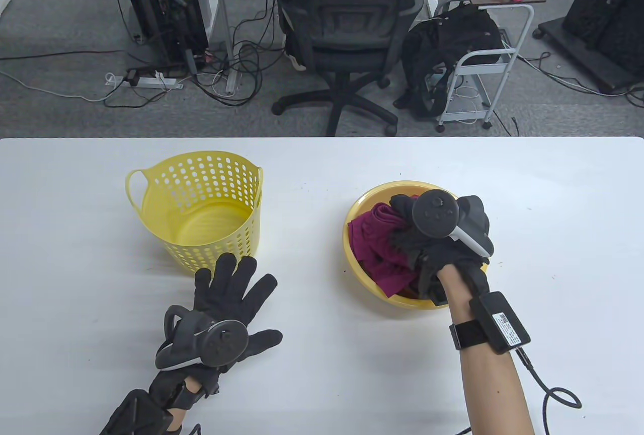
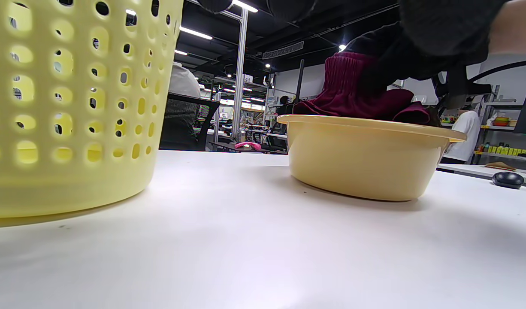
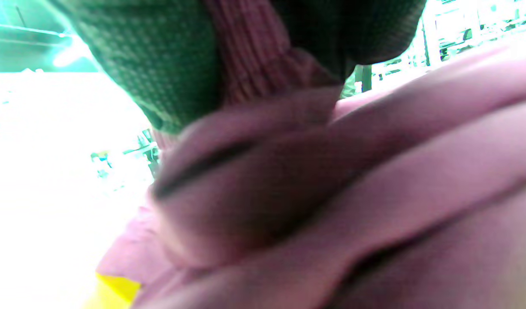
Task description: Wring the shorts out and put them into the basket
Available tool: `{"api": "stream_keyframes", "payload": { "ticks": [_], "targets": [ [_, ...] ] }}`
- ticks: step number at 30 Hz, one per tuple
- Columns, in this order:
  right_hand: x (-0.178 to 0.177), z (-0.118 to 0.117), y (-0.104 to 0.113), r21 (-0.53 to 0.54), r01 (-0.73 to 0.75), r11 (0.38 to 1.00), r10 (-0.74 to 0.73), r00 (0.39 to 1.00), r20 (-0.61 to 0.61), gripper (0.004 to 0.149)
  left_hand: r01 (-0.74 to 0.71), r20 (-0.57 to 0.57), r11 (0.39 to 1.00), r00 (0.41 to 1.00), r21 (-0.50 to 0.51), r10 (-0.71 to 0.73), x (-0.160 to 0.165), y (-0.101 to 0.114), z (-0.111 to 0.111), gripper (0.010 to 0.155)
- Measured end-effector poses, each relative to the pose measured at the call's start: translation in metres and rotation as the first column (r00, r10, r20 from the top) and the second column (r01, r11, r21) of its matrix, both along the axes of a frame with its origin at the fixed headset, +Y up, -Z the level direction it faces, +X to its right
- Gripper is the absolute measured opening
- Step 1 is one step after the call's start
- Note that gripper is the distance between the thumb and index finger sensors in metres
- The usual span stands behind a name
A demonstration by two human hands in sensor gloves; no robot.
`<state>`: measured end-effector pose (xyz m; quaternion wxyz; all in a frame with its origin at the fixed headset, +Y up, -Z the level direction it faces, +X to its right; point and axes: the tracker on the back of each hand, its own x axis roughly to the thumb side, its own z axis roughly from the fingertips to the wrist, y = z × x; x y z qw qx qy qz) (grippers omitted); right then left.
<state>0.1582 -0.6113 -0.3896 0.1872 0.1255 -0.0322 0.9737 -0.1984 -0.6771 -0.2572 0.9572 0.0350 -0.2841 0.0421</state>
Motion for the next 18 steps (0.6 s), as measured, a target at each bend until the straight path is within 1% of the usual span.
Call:
{"api": "stream_keyframes", "payload": {
  "ticks": [7,18],
  "targets": [
    [-0.002,0.010,0.019,-0.003,0.117,0.993,-0.117,0.993,-0.022,0.067,0.001,-0.001,1.000,1.000,0.002,-0.001,0.000,0.000,0.000,0.092],
    [-0.006,0.029,0.066,0.024,0.325,0.946,-0.323,0.945,-0.051,0.066,-0.004,-0.010,1.000,1.000,0.002,0.004,-0.002,0.001,-0.001,0.092]
  ]
}}
